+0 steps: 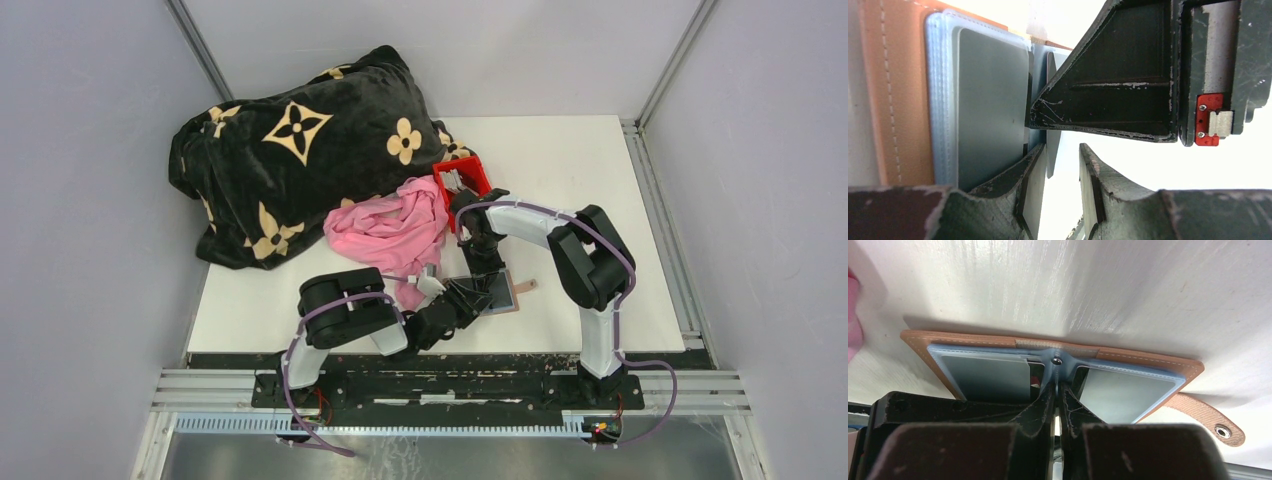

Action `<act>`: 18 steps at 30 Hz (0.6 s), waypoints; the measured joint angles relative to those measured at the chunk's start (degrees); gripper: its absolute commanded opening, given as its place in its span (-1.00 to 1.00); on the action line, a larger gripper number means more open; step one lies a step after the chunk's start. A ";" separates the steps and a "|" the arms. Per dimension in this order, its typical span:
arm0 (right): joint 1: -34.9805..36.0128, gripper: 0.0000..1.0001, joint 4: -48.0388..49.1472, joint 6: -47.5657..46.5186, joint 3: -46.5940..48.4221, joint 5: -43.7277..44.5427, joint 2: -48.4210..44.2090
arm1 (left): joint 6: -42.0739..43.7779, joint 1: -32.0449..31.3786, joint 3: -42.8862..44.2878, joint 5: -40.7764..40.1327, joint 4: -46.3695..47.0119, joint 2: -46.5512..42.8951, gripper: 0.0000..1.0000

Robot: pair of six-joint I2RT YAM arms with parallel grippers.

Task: Put the credit cards into the card holder
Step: Insert the credit card into the card holder.

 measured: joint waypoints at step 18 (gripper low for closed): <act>-0.81 -0.68 0.83 1.66 -0.74 0.81 -0.76 | 0.22 0.24 -1.97 0.04 -10.73 -7.78 -0.17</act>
